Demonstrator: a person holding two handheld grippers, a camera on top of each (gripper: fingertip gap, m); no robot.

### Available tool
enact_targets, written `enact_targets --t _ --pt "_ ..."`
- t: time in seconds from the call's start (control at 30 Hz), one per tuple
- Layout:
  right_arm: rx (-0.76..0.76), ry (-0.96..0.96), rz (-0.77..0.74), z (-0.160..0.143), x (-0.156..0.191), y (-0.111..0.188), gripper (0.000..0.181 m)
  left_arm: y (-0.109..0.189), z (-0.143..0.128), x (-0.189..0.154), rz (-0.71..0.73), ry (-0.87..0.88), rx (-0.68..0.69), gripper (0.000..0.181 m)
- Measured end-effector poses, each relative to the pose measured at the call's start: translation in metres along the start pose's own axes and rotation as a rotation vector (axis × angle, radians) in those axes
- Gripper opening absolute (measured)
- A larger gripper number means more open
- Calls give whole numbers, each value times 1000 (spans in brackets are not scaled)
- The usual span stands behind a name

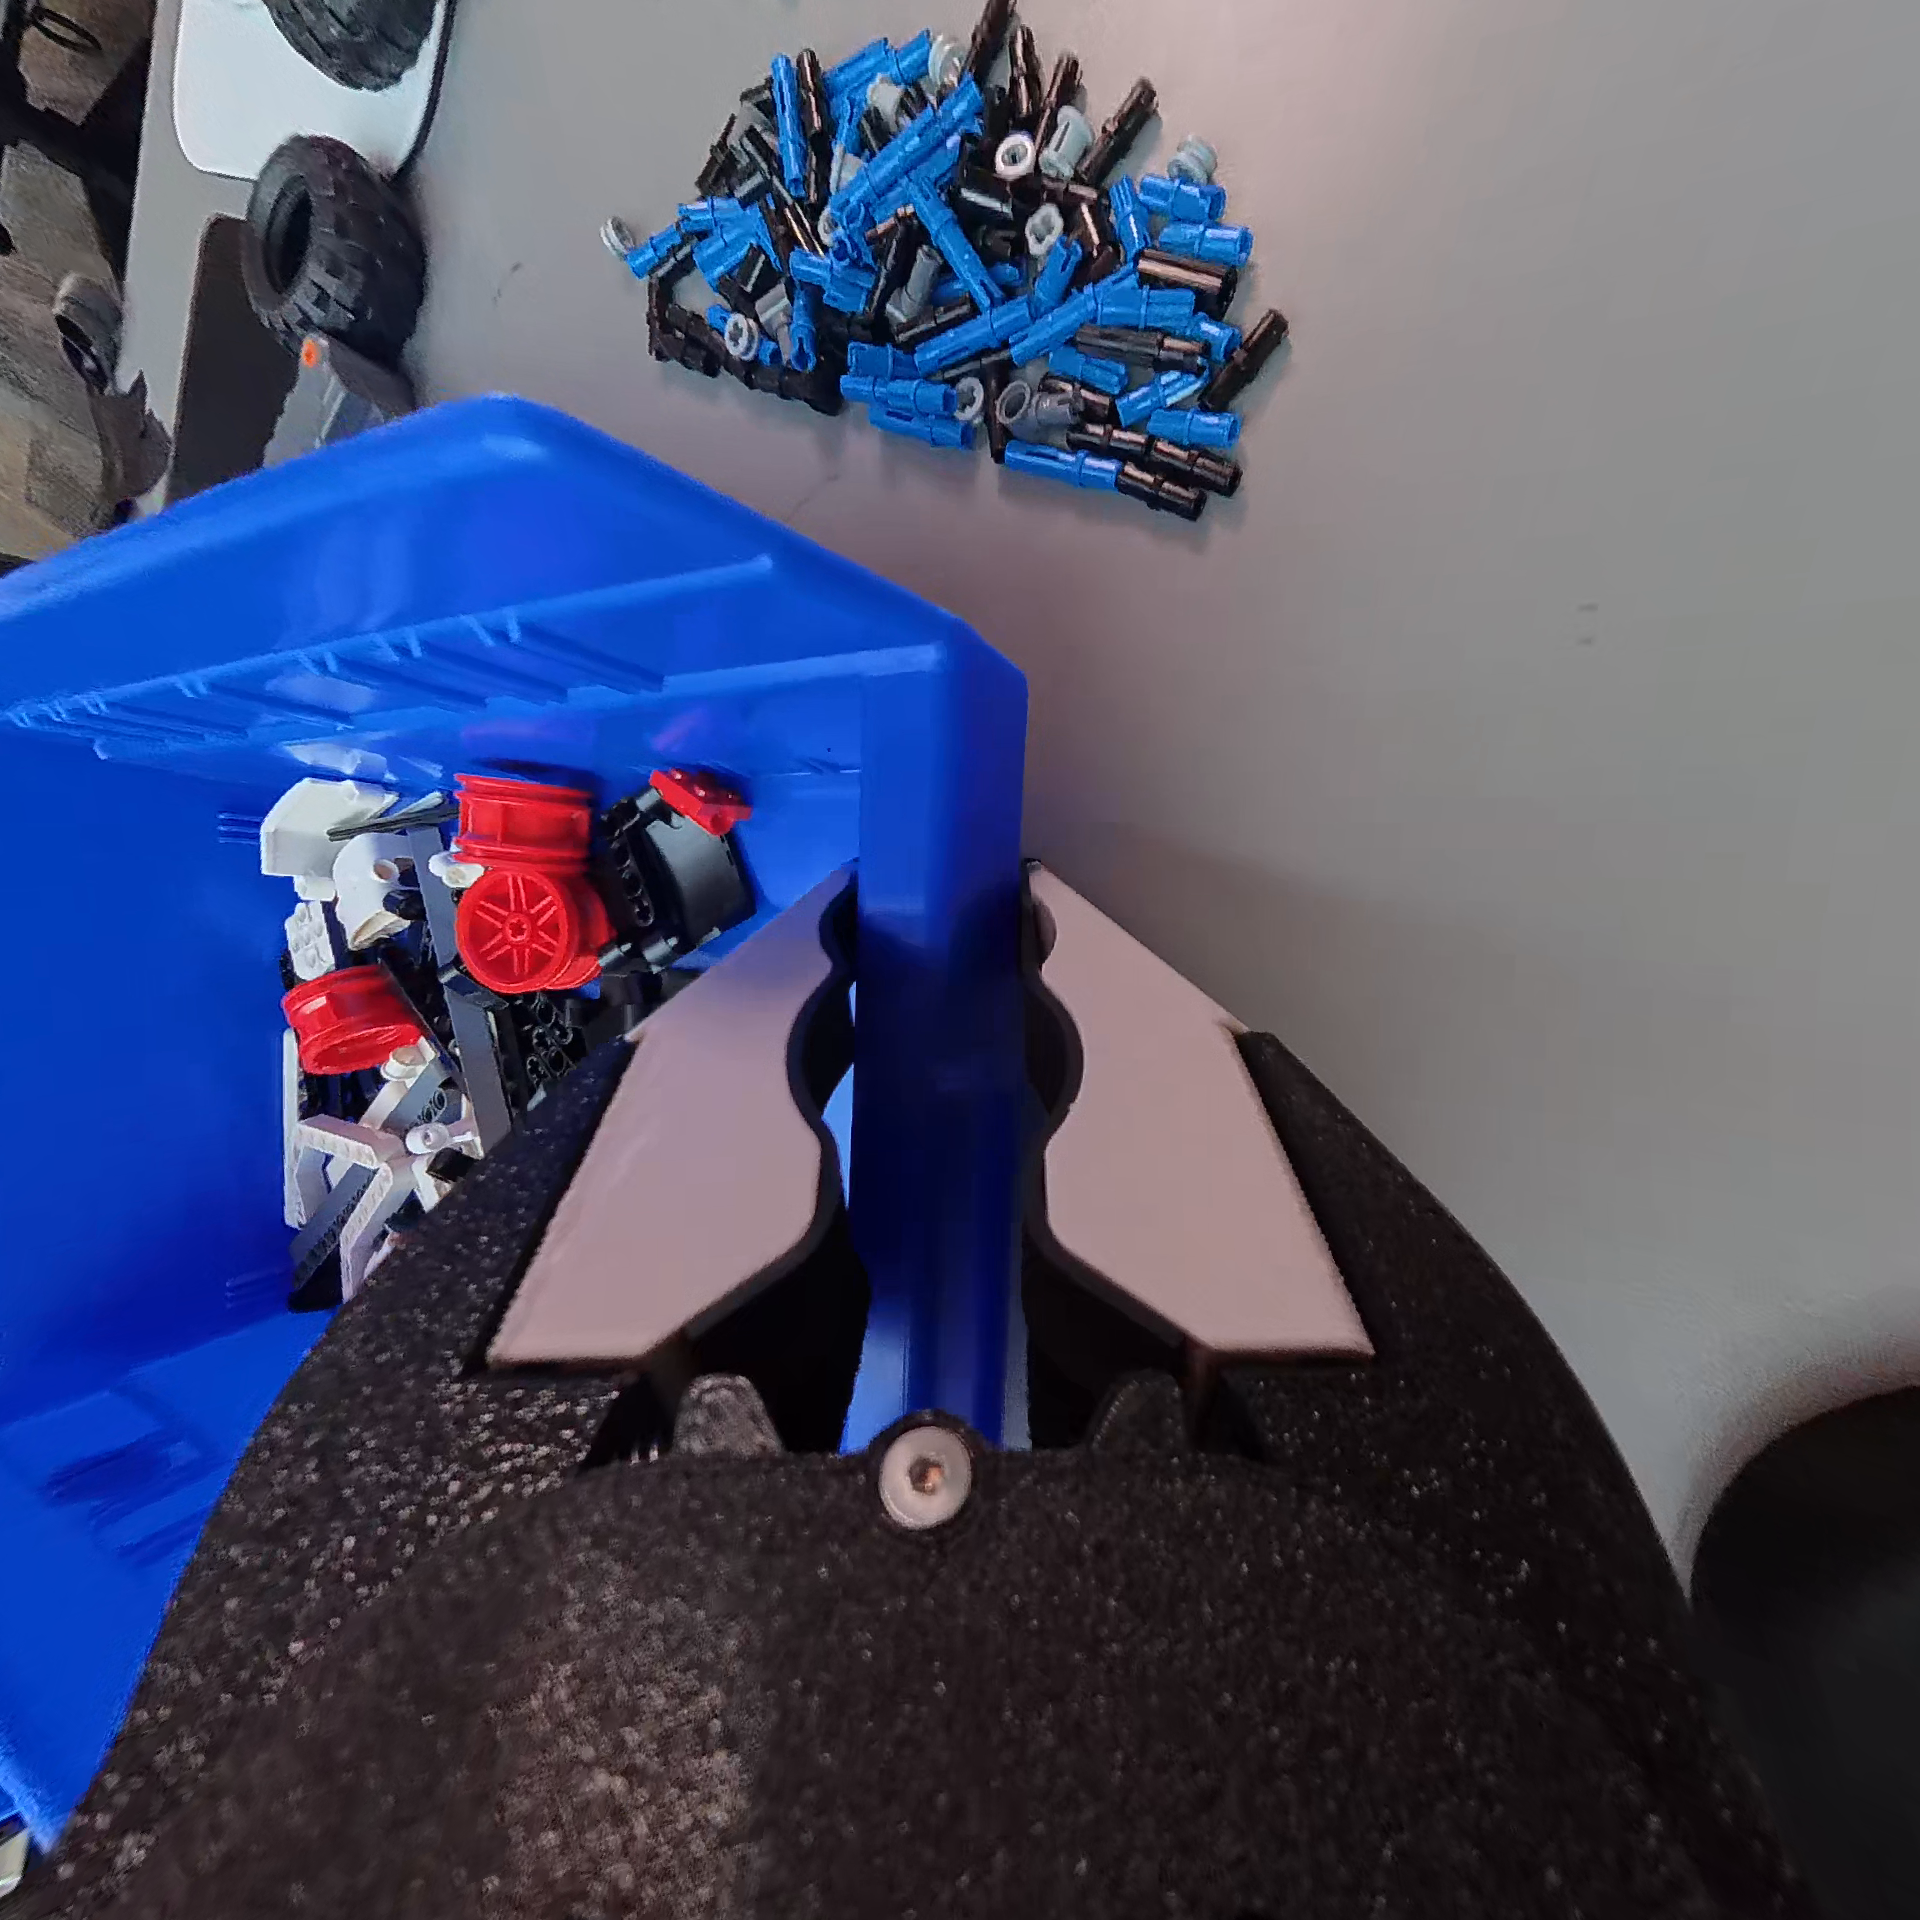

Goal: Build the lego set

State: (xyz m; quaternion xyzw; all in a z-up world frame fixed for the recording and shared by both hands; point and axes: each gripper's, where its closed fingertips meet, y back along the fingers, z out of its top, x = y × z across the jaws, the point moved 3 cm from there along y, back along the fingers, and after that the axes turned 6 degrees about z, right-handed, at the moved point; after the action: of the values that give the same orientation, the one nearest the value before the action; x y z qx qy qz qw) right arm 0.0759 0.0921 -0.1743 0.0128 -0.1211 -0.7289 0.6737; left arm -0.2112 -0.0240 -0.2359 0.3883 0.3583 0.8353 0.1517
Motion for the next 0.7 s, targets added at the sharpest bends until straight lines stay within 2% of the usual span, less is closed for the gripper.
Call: enact_targets --t 0.03,0.13,0.3,0.37,0.43,0.6,0.7 --pt "0 1 -1 0 0 0 8 2 5 0 3 18 -35 28" --pt "1 12 0 0 2 1 8 19 28 2 -4 132 -212 35" --pt "-34 1 5 9 4 2 8 95 100 6 -145 494 -753 57" --pt "-58 -6 -1 14 5 0 8 106 125 3 -193 587 -888 65" --pt "-77 10 -20 17 7 -3 11 96 146 -1 -192 608 -940 65" --pt "-100 124 -85 17 17 0 19 38 181 -6 -173 633 -924 42" --pt "-117 108 -96 12 14 -1 26 20 200 -8 -219 664 -958 36"
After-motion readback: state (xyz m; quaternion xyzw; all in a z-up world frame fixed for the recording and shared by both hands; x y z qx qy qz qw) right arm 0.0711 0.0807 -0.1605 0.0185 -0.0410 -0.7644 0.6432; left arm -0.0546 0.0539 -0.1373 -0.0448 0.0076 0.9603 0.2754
